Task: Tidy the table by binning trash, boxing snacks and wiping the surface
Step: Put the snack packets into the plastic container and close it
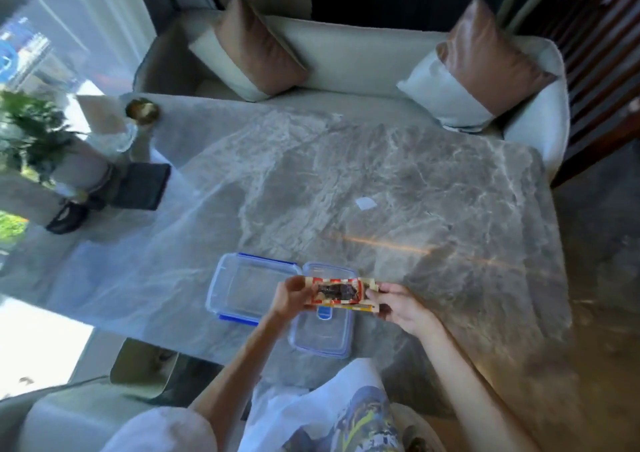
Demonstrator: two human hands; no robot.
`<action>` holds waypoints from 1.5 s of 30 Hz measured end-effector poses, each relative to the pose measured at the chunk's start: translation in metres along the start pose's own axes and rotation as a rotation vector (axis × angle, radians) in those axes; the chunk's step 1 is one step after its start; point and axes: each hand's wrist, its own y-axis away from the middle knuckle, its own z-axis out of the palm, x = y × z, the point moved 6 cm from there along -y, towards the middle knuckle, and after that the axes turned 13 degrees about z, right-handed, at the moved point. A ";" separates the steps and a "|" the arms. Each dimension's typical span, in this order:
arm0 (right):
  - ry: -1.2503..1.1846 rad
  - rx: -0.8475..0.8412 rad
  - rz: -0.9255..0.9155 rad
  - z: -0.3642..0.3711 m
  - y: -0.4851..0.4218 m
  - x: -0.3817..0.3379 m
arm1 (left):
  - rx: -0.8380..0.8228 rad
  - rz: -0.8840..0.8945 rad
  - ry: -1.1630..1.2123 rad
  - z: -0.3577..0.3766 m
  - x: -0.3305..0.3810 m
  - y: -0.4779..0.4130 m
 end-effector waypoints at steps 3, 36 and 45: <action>0.005 -0.031 -0.051 0.056 -0.002 -0.007 | 0.085 0.049 -0.091 -0.062 -0.003 0.006; 0.220 0.638 -0.111 0.216 -0.031 -0.001 | -0.260 0.040 -1.126 -0.137 0.018 -0.048; -0.202 0.973 0.076 0.096 0.014 0.094 | -0.592 0.451 -1.364 0.018 0.051 -0.091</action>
